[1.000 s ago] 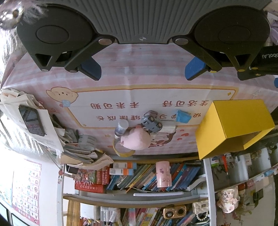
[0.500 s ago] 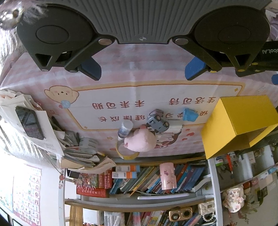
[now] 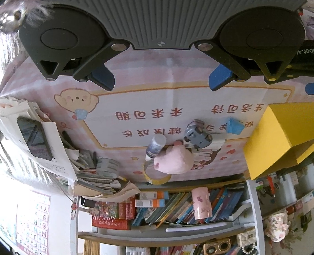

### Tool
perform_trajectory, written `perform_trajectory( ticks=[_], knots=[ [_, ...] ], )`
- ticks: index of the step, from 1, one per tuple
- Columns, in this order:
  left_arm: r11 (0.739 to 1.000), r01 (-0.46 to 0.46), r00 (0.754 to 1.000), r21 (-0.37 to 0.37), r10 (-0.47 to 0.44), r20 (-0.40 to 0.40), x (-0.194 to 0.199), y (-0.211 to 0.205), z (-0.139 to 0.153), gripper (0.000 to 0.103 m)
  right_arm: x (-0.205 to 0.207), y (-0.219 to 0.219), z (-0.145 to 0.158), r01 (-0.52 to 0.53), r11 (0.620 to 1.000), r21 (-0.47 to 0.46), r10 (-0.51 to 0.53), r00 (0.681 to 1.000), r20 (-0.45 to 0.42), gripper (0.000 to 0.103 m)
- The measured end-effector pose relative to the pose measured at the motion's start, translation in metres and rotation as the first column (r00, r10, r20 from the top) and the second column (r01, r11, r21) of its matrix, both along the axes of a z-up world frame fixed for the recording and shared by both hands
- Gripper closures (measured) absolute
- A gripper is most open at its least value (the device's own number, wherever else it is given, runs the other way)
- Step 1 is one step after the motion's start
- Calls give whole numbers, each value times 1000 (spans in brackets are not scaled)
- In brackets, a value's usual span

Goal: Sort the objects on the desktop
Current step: 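Move both tools toward the toys beside the pink plush pig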

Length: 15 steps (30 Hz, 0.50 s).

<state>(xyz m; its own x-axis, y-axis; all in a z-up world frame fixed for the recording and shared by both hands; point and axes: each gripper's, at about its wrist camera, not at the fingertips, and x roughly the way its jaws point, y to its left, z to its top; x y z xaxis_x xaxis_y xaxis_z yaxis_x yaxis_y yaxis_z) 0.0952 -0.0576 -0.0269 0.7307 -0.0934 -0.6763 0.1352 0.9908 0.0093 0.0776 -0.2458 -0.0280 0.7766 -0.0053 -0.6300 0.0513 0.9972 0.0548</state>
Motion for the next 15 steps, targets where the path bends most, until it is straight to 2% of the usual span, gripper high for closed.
perform_trajectory(
  ticks=[15],
  knots=[
    [999, -30, 999, -19, 30, -43, 50, -47, -8, 0, 61, -48, 0, -38, 999, -9, 37, 998, -40, 0]
  ],
)
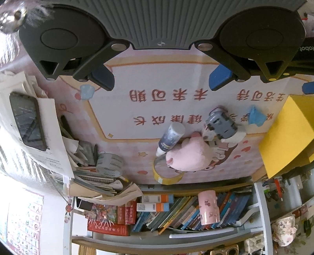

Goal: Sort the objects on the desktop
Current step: 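Move both tools toward the toys beside the pink plush pig, then grasp the grey toy car with the left tool while the right tool grasps the spray bottle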

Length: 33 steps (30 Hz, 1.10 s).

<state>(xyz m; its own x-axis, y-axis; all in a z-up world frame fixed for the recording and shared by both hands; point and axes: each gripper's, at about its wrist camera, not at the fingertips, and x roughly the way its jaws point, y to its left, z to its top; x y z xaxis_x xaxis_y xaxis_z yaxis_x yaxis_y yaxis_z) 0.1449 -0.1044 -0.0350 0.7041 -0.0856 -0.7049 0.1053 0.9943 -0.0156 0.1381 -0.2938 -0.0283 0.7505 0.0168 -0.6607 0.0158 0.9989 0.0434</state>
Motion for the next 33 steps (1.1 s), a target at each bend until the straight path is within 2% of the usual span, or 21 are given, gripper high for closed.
perform_trajectory(
  ticks=[10, 18, 24, 28, 31, 33],
  knots=[
    [998, -55, 998, -8, 54, -26, 33, -24, -1, 0, 46, -33, 0, -34, 999, 21, 34, 999, 10, 0],
    [996, -83, 996, 34, 84, -11, 65, -44, -4, 0, 97, -45, -6, -84, 996, 38, 84, 996, 14, 0],
    [996, -56, 998, 64, 56, 4, 87, -59, -10, 2, 143, -46, -14, -119, 986, 115, 124, 992, -34, 3],
    [995, -12, 1000, 99, 10, 20, 97, -70, -16, 11, 169, -40, -20, -158, 973, 167, 174, 981, -86, 16],
    [992, 5, 1000, 127, -6, 8, 105, -74, -22, 16, 182, -34, -26, -172, 971, 163, 192, 975, -115, 25],
    [989, 10, 1000, 144, -10, -2, 111, -77, -27, 17, 189, -29, -30, -189, 968, 165, 213, 967, -139, 35]
  ],
)
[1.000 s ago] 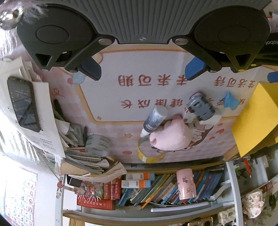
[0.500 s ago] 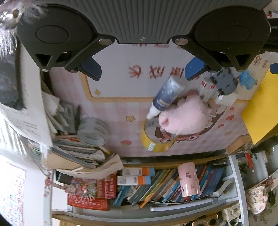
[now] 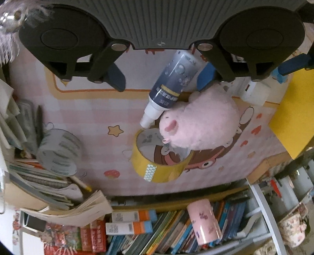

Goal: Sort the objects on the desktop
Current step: 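Grasp the grey toy car with the left tool while the right tool grasps the spray bottle, then lift and carry the car and spray bottle with both tools over the yellow box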

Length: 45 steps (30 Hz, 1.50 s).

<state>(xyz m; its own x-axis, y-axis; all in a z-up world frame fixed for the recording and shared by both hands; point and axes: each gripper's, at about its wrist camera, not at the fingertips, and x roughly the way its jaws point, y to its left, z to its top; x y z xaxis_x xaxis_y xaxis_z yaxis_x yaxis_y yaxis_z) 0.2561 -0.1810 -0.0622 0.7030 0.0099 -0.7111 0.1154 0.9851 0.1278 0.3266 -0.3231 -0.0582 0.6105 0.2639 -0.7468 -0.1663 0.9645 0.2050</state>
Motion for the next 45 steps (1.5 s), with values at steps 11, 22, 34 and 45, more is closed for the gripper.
perform_trajectory(
  ticks=[11, 22, 34, 45],
  knots=[
    [1000, 13, 999, -1, -13, -33, 15, -4, -15, 40, 5, 7, -6, -88, 995, -38, 87, 996, -16, 60],
    [991, -13, 1000, -136, 9, -23, -21, 11, 9, 40, -25, -9, -3, -188, 971, -145, 194, 981, 26, 72],
    [978, -30, 999, -206, 34, 16, -51, 23, 35, 41, -31, -7, -4, -155, 975, -160, 166, 984, 62, 73],
    [959, -16, 996, -284, 40, 80, -80, 52, 58, 41, -94, 1, 53, -104, 994, -8, 105, 985, 139, 73]
  ],
)
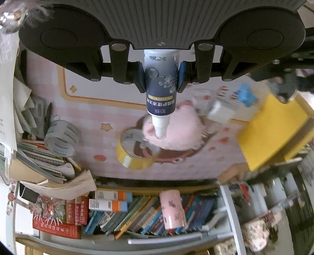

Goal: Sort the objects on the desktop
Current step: 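Lift and carry the car and spray bottle with both tools over the yellow box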

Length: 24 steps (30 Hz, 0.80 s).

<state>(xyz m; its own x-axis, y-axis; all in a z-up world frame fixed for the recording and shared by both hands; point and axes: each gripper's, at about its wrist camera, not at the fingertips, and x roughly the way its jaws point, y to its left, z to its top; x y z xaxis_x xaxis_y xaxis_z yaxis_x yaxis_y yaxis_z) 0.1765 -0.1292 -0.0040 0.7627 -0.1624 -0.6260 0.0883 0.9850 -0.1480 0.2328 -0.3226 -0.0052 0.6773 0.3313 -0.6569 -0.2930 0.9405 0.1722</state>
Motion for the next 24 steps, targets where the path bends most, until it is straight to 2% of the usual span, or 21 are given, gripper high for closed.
perform_trajectory(
  ticks=[6, 14, 24],
  knots=[
    [1000, 17, 999, -23, -17, 28, -21, 16, 9, 41, -38, 17, 19, 8, 1000, 21, -9, 1000, 26, 73],
    [998, 56, 998, -8, -56, 39, -63, 38, 11, 41, -87, 47, 16, 16, 1000, 23, -17, 999, 29, 73],
    [999, 46, 998, -13, -46, 32, -121, 83, 12, 41, -151, 98, 14, -26, 1000, 5, 26, 999, 28, 73]
  ],
)
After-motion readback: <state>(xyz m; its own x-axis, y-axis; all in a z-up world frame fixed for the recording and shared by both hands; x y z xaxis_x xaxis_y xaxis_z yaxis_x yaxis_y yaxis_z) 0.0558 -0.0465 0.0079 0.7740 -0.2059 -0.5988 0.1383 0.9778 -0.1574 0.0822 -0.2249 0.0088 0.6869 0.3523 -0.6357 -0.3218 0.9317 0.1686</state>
